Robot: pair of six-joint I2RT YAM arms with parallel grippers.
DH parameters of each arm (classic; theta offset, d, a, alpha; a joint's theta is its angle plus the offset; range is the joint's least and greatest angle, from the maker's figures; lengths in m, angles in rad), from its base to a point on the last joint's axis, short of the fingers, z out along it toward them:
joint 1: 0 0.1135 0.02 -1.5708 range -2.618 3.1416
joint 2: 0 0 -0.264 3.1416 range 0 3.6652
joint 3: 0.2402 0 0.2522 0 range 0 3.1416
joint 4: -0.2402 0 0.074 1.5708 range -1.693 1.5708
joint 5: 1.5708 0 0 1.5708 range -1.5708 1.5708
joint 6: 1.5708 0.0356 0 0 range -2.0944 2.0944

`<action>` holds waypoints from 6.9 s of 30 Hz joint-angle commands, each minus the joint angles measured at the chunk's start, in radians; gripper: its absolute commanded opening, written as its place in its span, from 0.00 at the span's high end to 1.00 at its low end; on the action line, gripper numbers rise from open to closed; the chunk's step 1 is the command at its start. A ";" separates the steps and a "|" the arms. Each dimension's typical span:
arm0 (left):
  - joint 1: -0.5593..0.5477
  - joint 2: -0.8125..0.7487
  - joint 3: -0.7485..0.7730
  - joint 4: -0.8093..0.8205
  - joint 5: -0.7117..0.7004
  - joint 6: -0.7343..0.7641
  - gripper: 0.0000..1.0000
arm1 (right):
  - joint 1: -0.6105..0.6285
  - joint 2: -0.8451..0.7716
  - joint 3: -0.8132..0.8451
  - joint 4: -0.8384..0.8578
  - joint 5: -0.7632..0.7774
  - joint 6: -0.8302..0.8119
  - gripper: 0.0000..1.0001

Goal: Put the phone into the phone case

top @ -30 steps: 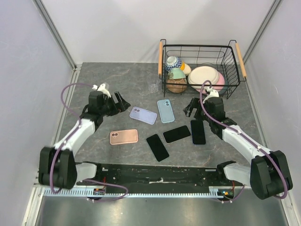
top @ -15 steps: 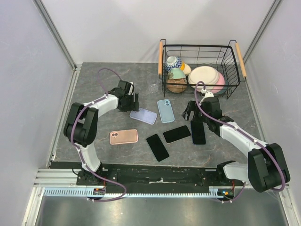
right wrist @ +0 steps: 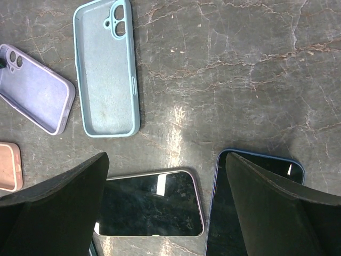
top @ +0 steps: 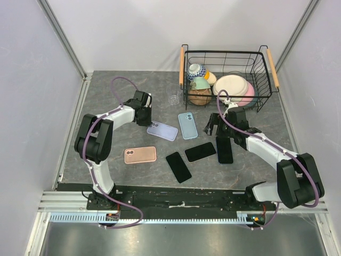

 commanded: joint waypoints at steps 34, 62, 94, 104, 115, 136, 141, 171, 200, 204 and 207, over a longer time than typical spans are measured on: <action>-0.054 -0.197 -0.164 -0.021 -0.034 0.000 0.80 | 0.065 0.122 0.101 0.037 -0.051 -0.009 0.02; -0.311 -0.403 -0.467 0.594 0.462 -0.357 0.27 | 0.069 0.088 0.133 -0.096 0.027 -0.055 0.02; -0.443 -0.069 -0.346 0.447 0.380 -0.484 0.31 | 0.118 0.134 0.029 -0.231 0.099 -0.003 0.07; -0.448 0.054 -0.332 0.588 0.377 -0.575 0.32 | 0.120 0.184 -0.019 -0.233 0.037 0.023 0.10; -0.368 0.047 -0.310 0.612 0.351 -0.586 0.31 | 0.152 0.283 0.016 -0.246 -0.025 0.011 0.16; -0.235 -0.104 -0.408 0.591 0.480 -0.469 0.32 | 0.232 0.104 0.079 -0.228 0.070 0.117 0.05; -0.245 -0.104 -0.398 0.577 0.509 -0.445 0.33 | 0.161 -0.035 0.020 -0.231 0.081 0.127 0.02; -0.273 0.002 -0.349 0.548 0.612 -0.409 0.37 | -0.037 -0.132 -0.323 -0.084 -0.264 0.273 0.12; -0.321 0.116 -0.342 0.829 0.769 -0.569 0.98 | -0.038 -0.109 -0.362 0.050 -0.319 0.302 0.14; -0.321 0.113 -0.336 0.806 0.755 -0.560 0.98 | -0.040 -0.119 -0.356 0.038 -0.313 0.293 0.13; -0.321 0.103 -0.327 0.775 0.743 -0.541 0.98 | -0.040 -0.127 -0.347 0.025 -0.305 0.279 0.13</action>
